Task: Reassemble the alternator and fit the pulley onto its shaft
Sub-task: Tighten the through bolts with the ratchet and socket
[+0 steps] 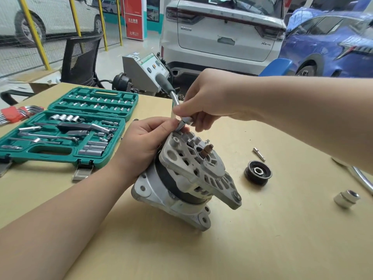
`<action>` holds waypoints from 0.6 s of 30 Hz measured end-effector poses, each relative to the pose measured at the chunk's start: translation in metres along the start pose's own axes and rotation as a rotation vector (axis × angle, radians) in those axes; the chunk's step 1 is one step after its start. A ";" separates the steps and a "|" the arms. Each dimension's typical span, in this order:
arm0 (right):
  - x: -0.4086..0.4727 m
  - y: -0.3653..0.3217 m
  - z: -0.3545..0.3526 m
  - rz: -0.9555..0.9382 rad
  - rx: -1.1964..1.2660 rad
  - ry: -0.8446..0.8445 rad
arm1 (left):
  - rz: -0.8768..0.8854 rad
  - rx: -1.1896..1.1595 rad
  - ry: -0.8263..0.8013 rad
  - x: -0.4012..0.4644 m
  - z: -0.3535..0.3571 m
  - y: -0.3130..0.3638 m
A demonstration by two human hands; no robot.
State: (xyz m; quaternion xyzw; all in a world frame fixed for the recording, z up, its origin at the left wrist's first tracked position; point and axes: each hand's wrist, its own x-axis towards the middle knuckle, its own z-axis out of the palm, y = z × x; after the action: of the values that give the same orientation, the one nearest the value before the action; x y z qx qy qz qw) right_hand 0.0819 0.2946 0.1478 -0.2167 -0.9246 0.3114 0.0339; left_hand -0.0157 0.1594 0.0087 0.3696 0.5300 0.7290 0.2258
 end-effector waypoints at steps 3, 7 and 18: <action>-0.004 -0.001 -0.005 -0.252 -0.338 -0.017 | -0.010 0.011 0.016 0.000 -0.001 0.000; -0.009 -0.008 -0.005 -0.532 -0.697 0.006 | 0.031 0.110 0.039 0.002 -0.002 -0.001; 0.001 -0.006 -0.001 -0.190 -0.313 0.000 | -0.009 0.022 0.027 -0.001 0.001 0.001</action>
State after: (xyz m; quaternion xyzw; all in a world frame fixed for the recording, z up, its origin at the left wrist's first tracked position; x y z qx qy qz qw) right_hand 0.0785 0.2912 0.1522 -0.1310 -0.9781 0.1590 0.0289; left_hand -0.0141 0.1585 0.0097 0.3598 0.5426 0.7270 0.2180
